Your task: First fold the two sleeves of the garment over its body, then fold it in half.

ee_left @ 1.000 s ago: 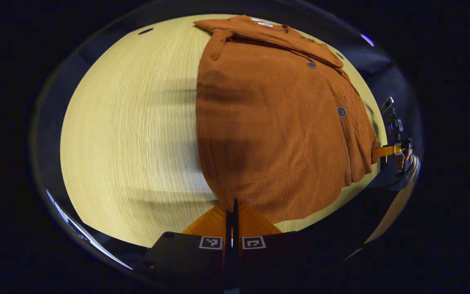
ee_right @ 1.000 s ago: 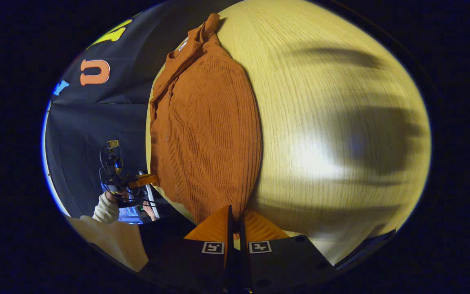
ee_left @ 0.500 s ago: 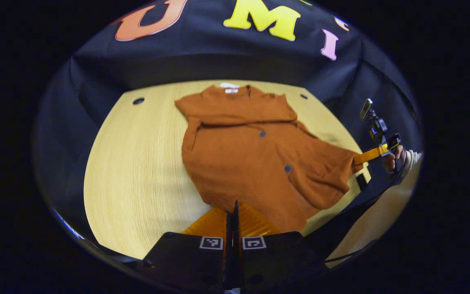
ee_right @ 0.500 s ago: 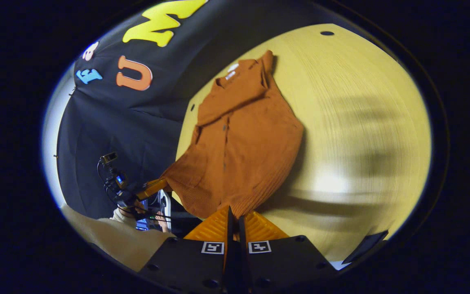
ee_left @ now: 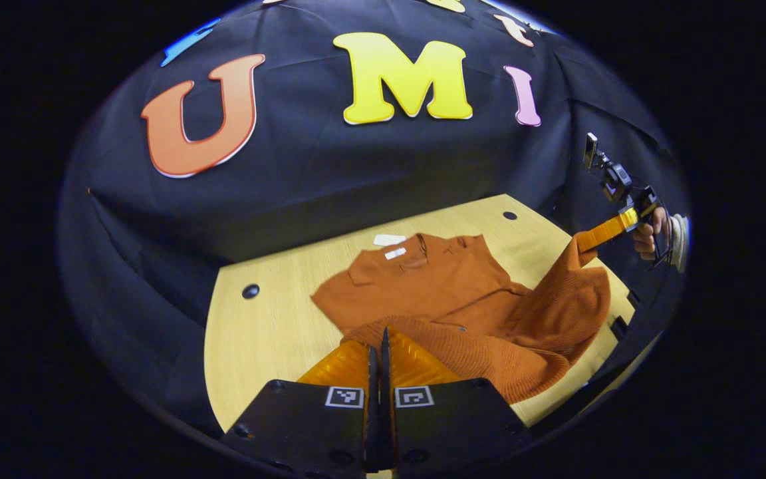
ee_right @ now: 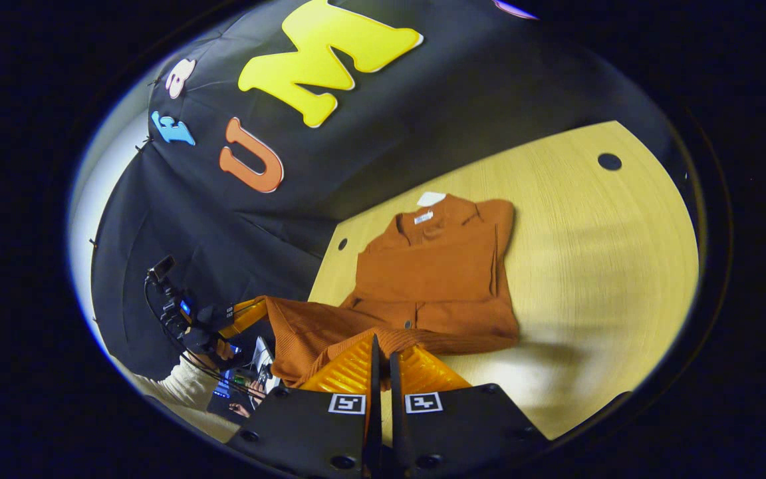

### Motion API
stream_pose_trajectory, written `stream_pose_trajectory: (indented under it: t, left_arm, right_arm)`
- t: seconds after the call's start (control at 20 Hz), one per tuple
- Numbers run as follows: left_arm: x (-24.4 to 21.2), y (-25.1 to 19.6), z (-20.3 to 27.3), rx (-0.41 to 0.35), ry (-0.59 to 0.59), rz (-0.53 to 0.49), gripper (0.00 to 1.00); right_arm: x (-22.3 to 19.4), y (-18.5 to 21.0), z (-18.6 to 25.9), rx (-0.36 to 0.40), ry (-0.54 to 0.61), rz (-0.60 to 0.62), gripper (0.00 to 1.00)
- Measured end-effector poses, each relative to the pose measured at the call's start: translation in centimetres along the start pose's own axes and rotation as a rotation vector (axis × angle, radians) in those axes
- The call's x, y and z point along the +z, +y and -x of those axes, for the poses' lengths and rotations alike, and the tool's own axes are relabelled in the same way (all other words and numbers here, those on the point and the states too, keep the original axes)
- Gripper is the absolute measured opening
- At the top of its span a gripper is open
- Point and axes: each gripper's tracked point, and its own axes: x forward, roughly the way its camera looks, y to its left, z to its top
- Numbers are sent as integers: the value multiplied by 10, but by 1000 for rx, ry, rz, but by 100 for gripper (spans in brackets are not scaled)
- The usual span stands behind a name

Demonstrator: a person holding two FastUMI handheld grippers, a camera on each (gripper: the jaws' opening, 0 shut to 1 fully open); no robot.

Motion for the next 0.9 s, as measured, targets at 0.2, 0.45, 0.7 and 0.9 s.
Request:
stream_pose_trajectory:
  t: [0.2,0.45,0.7,0.9]
  left_arm:
    - [42,34,-40,50,-64,38,3]
    - [47,68,-126,113,-23,146,3]
    - [-14,87,-226,151,107,208,4]
    - [-49,97,-270,168,145,251,4]
  right_arm:
    - [69,-2,-30,-83,-91,76,7]
    - [127,-48,-98,-198,-142,-31,7]
    - [128,-147,-183,-319,-95,-162,7]
    - [127,-183,-206,-356,-117,-237,5]
